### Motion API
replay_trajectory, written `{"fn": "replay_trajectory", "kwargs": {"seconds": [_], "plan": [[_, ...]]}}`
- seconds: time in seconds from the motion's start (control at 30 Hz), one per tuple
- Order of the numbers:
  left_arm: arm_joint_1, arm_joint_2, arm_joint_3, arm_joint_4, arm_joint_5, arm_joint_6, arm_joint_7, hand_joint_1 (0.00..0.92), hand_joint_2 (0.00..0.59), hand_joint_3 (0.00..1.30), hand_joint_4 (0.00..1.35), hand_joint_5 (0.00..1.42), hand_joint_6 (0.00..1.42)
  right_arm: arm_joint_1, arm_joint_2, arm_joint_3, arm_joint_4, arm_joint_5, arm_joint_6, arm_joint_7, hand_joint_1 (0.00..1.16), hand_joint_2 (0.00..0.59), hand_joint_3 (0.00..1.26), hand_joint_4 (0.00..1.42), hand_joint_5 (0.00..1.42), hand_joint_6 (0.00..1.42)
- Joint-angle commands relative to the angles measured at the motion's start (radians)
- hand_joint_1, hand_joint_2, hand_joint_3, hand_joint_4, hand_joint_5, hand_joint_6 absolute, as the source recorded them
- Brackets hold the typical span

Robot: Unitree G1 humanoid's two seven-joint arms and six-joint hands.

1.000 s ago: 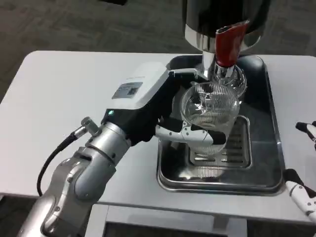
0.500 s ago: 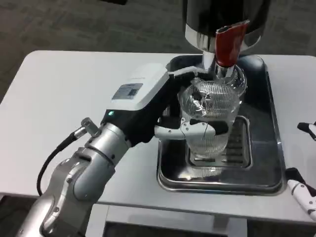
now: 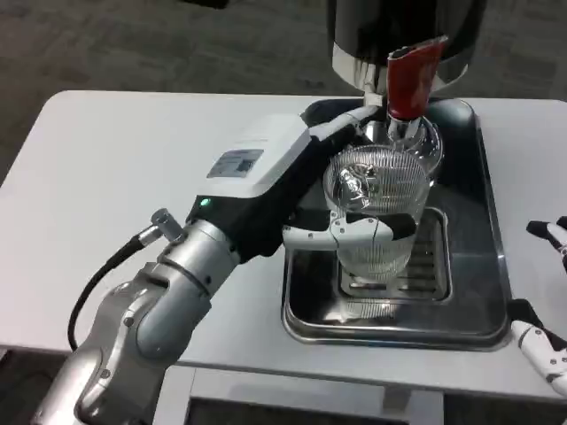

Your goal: Grasp the cup under the faucet to collect the drink, then remove the cup.

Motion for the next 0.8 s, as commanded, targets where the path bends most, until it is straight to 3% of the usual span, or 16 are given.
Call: {"fn": "replay_trajectory", "kwargs": {"seconds": [0.03,0.43,0.8], "plan": [[-0.011,0.004,-0.008,0.008,-0.002,-0.002,-0.006,0.268,0.116,0.13,0.26,0.65,1.09,0.004,-0.006,0.006,0.003,0.005,0.006,-0.007,0.36,0.482,0.11,0.02,0.03,0.11],[0.012,0.017,0.033,-0.049,-0.039,-0.017,0.013,0.214,0.11,0.07,0.24,0.62,1.07,-0.014,-0.012,0.012,0.021,0.009,0.015,-0.008,0.38,0.476,0.12,0.03,0.04,0.11],[0.094,0.058,0.098,-0.183,-0.068,-0.01,-0.013,0.224,0.131,0.21,0.35,0.65,1.07,-0.029,-0.016,0.031,0.033,0.009,0.033,-0.006,0.39,0.476,0.12,0.03,0.04,0.11]]}}
